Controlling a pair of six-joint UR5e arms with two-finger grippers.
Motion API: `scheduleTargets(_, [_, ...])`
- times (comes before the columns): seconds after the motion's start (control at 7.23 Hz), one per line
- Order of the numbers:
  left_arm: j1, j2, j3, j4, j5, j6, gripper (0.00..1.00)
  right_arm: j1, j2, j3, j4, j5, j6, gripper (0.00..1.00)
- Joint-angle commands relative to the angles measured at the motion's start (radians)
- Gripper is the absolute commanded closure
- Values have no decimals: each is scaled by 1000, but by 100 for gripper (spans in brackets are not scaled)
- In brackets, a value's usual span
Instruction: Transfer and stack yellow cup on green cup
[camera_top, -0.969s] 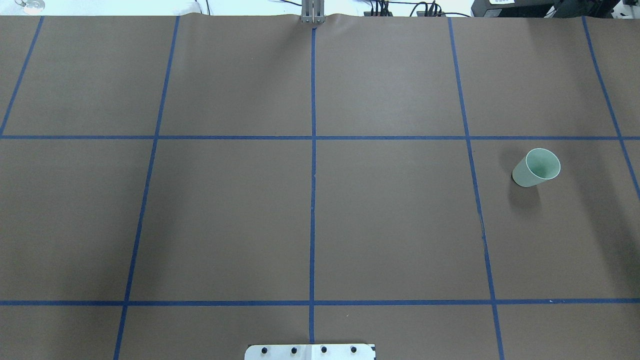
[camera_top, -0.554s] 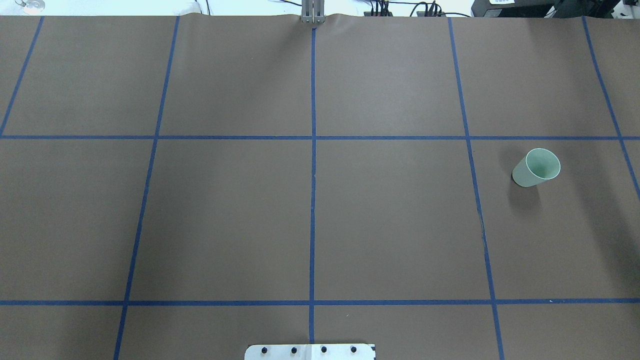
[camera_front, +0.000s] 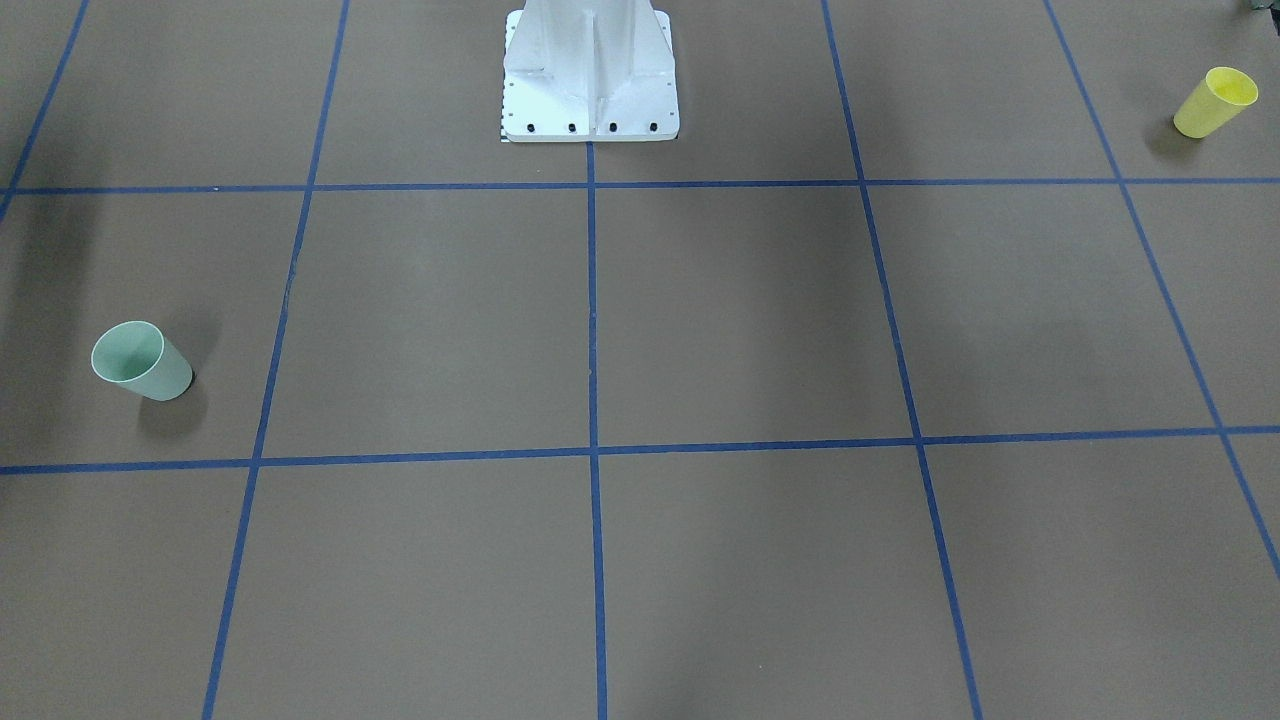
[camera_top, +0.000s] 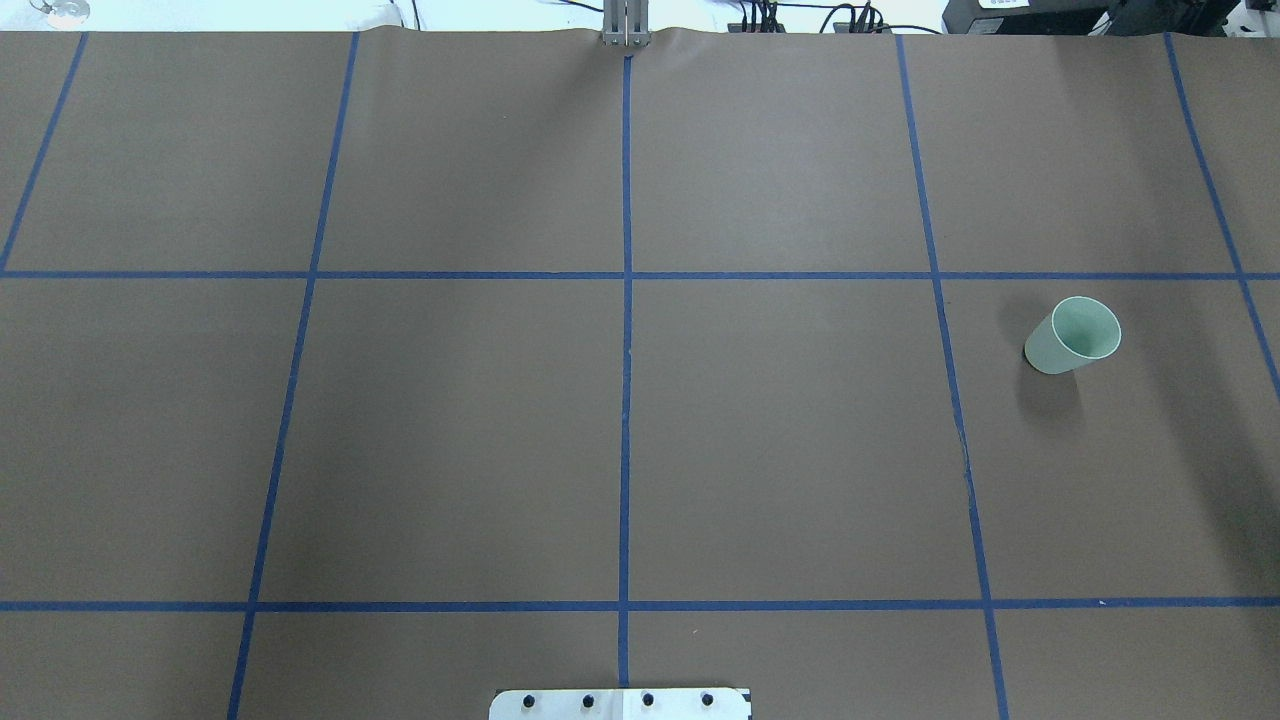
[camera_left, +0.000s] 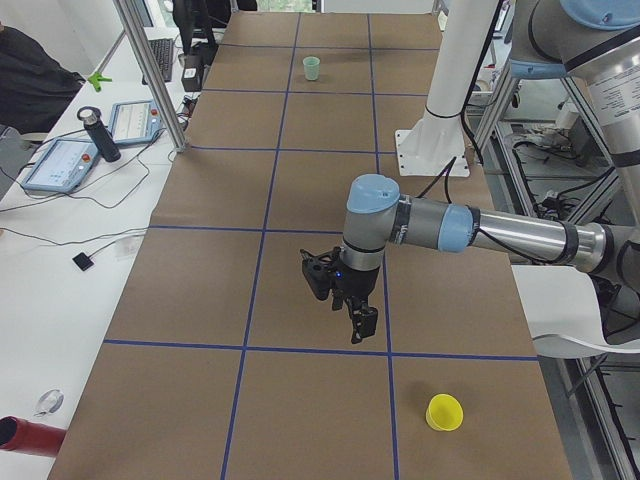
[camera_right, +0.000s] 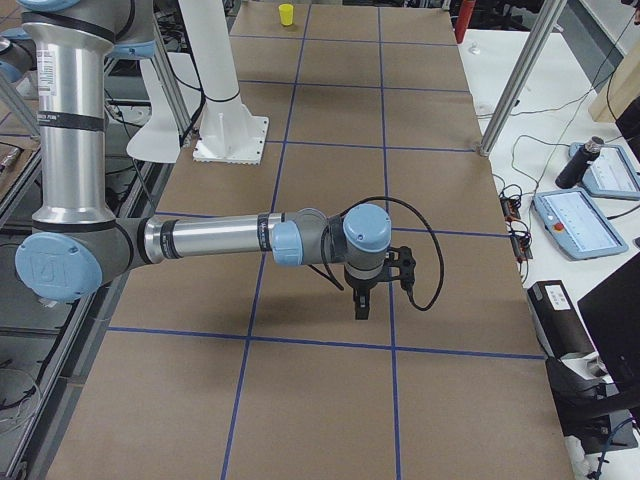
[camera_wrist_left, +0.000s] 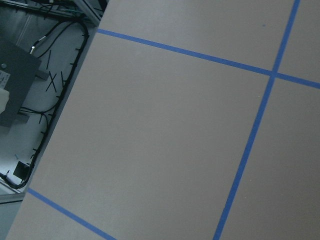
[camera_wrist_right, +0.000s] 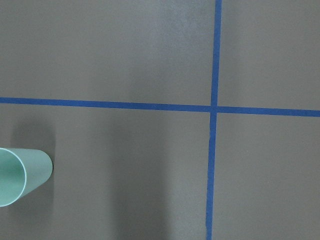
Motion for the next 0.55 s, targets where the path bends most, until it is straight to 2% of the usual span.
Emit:
scheduleTargets(0.0, [183,56,-41,0,112,-339,0,0,1,0,-5,4,2,0])
scheduleTargets(0.14, [283,69,-43,0,158,-509,0,0,0,0,-1,6,2,0])
scheduleTargets(0.42, [391,131,-43,0,238,-701,0,0,-5,0,0,10,3,0])
